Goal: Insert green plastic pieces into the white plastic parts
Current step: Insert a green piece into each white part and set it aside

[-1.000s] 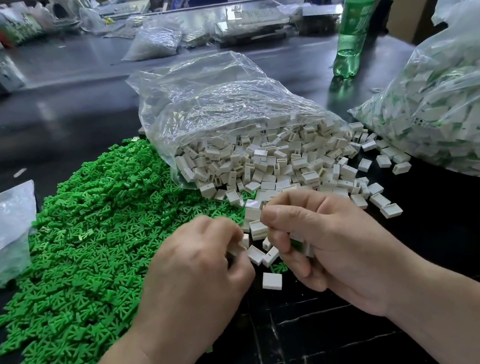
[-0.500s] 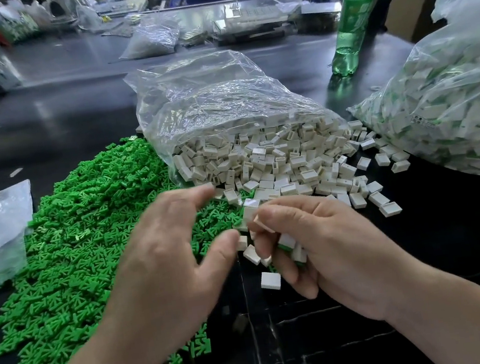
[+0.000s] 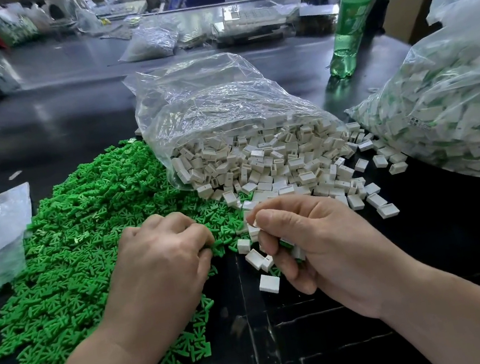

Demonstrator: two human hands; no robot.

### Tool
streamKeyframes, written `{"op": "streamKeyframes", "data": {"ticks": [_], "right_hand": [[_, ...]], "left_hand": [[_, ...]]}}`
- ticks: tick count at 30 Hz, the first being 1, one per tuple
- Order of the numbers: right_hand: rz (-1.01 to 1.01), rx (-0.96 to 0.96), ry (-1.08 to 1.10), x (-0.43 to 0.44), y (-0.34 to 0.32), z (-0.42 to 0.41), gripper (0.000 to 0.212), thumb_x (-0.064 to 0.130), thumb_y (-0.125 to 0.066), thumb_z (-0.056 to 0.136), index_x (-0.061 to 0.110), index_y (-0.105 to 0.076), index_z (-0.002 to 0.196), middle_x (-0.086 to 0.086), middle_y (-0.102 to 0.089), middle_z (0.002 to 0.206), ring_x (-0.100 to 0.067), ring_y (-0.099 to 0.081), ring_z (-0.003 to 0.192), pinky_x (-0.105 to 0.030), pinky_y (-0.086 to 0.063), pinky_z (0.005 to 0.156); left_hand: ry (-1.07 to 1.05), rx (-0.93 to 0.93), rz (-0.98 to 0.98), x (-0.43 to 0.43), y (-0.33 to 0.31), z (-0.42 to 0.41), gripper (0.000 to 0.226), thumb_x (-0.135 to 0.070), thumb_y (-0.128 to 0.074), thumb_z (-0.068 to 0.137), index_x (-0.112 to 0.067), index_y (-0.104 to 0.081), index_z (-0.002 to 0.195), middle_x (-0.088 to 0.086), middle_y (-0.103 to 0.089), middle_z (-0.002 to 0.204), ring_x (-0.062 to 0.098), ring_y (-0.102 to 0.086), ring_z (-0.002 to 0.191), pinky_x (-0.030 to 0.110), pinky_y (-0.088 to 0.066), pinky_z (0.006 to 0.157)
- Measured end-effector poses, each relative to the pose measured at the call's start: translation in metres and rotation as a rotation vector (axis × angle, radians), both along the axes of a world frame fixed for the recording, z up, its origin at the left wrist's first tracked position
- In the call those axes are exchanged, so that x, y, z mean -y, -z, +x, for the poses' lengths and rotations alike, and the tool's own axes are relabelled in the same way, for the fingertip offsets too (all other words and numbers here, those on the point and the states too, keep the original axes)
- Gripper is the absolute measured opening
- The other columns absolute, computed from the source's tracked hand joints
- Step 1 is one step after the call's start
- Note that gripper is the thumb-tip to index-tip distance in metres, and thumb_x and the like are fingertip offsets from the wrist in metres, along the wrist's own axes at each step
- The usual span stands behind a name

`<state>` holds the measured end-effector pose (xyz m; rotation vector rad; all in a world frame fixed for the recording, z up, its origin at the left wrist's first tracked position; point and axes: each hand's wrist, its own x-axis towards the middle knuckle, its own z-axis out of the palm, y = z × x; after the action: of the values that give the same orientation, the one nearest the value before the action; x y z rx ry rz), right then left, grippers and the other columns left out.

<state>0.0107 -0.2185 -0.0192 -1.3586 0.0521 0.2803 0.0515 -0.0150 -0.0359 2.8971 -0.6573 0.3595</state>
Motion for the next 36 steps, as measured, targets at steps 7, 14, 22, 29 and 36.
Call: {"op": "streamKeyframes", "data": {"ticks": [7,14,22,29,36], "right_hand": [[-0.013,0.016,-0.018,0.000,0.004,0.000,0.012,0.022,-0.067,0.096,0.012,-0.073,0.093,-0.002,-0.062,0.070,-0.011,-0.050,0.047,-0.021,-0.037,0.036],[-0.021,0.029,-0.007,0.000,0.005,0.001,0.013,0.021,-0.065,0.097,0.011,-0.073,0.094,-0.002,-0.061,0.070,-0.011,-0.049,0.047,-0.020,-0.037,0.036],[-0.002,0.038,-0.006,0.002,0.007,0.002,0.010,0.021,-0.068,0.096,0.016,-0.075,0.091,-0.001,-0.062,0.070,-0.011,-0.050,0.047,-0.021,-0.037,0.036],[-0.020,0.093,0.001,0.000,0.015,0.003,0.017,0.030,-0.066,0.092,0.025,-0.076,0.105,-0.002,-0.065,0.076,-0.015,-0.052,0.056,-0.023,-0.042,0.043],[-0.064,0.107,-0.057,0.002,0.008,0.000,0.016,0.034,-0.071,0.092,0.022,-0.072,0.082,-0.002,-0.062,0.071,-0.013,-0.048,0.050,-0.022,-0.038,0.039]], "left_hand": [[0.012,0.043,-0.083,0.003,-0.003,-0.003,0.021,-0.036,-0.055,0.089,-0.027,-0.072,0.100,-0.010,-0.069,0.095,0.017,-0.062,0.090,0.039,-0.044,0.079],[0.081,-0.037,0.000,0.006,-0.003,-0.003,0.011,-0.035,-0.073,0.082,-0.031,-0.074,0.093,-0.012,-0.064,0.087,0.017,-0.057,0.083,0.041,-0.046,0.075],[0.011,-0.161,-0.626,0.006,-0.008,-0.006,0.005,-0.039,-0.066,0.086,-0.035,-0.069,0.084,-0.018,-0.065,0.071,-0.004,-0.059,0.063,0.010,-0.046,0.055],[0.120,-0.562,-1.232,0.007,-0.009,-0.012,0.025,-0.035,-0.071,0.075,-0.032,-0.075,0.099,0.005,-0.075,0.087,0.017,-0.072,0.078,0.019,-0.056,0.066],[0.010,-0.524,-1.228,0.003,-0.008,-0.011,0.030,-0.052,-0.079,0.075,-0.026,-0.073,0.090,-0.002,-0.068,0.072,0.013,-0.064,0.066,0.024,-0.054,0.059]]}}
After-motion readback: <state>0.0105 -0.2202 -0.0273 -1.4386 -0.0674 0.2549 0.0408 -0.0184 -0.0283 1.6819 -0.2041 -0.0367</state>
